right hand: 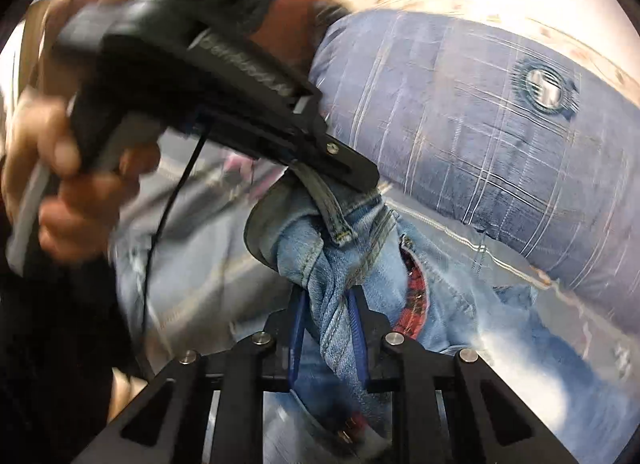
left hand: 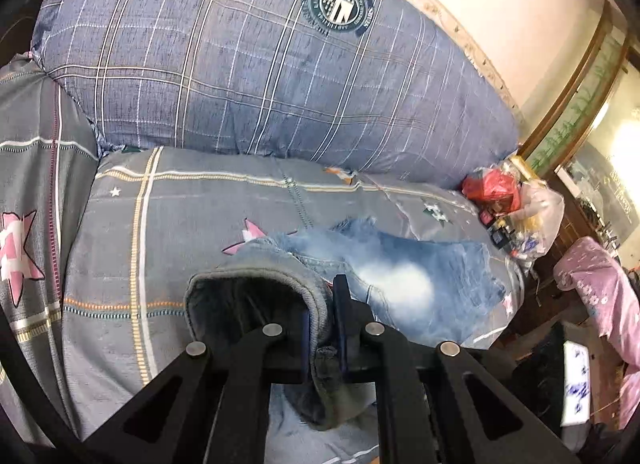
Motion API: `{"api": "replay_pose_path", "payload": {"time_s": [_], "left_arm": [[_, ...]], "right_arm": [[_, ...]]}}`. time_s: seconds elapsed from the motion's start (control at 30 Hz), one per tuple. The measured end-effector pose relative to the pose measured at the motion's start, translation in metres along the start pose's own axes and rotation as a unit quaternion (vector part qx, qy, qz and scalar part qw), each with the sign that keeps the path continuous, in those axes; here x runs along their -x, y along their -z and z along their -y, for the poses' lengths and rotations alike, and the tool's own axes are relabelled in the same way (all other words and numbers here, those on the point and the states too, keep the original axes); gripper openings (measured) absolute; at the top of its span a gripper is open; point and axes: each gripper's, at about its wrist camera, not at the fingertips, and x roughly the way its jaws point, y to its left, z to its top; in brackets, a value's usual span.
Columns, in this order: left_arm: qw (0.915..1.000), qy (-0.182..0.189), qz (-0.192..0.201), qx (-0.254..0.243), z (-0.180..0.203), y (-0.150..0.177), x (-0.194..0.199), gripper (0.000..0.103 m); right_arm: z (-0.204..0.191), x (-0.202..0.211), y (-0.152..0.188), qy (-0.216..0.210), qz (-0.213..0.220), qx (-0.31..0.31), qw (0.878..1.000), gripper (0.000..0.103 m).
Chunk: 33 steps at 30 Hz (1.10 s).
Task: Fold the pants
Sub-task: 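Grasp the jeans waistband edge with the left gripper while the right gripper grasps the pocket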
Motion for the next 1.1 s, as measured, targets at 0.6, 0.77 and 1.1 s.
{"api": "replay_pose_path", "payload": {"time_s": [0.6, 0.77, 1.1], "left_arm": [[0.9937, -0.111, 0.012, 0.005, -0.009, 0.029, 0.025, 0.023], [0.9976, -0.065, -0.007, -0.024, 0.027, 0.017, -0.012, 0.023], [0.9968, -0.034, -0.065, -0.033, 0.015, 0.057, -0.08, 0.024]], "right_arm": [[0.024, 0.023, 0.006, -0.074, 0.009, -0.079, 0.994, 0.071], [0.088, 0.028, 0.019, 0.02, -0.024, -0.16, 0.987, 0.071], [0.112, -0.003, 0.061, 0.055, -0.126, -0.208, 0.968, 0.071]]}}
